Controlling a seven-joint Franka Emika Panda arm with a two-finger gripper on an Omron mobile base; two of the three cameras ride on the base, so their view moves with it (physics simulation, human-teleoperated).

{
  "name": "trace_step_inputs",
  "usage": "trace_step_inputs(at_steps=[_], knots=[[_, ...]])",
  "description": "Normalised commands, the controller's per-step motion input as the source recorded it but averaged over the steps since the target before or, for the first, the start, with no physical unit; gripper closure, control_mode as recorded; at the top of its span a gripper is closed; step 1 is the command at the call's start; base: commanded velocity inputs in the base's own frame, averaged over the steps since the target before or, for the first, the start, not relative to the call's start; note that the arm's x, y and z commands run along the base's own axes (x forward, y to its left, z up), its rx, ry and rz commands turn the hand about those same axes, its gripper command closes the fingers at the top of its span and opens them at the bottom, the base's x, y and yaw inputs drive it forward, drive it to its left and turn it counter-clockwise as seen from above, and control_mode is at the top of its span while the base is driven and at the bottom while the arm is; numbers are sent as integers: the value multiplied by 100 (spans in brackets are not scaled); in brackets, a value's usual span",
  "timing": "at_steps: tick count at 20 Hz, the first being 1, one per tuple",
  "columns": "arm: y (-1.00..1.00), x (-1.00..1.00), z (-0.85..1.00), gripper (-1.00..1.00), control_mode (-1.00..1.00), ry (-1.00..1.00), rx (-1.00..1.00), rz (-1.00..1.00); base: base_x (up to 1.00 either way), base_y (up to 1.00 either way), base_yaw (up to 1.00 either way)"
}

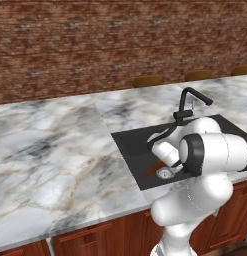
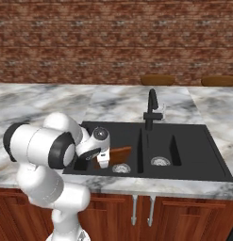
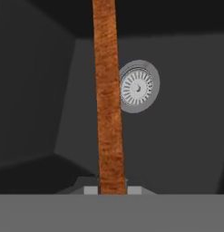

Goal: Move the cutting board and knife to the sink. Then move spray from the cabinet to the counter.

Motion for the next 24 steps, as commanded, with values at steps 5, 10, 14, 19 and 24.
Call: trace_step_inputs(at_steps=[5,10,14,19,24], knots=[[0,0,5,-100,-100,0,0,0,0,0,0],[0,-25,80,-100,-100,-1,0,-4,0,0,0],[-1,-39,100,-100,-100,0,0,-10,0,0,0],[0,-42,100,-100,-100,2,0,-9,0,0,0],[0,-48,100,-100,-100,16,0,-6,0,0,0]])
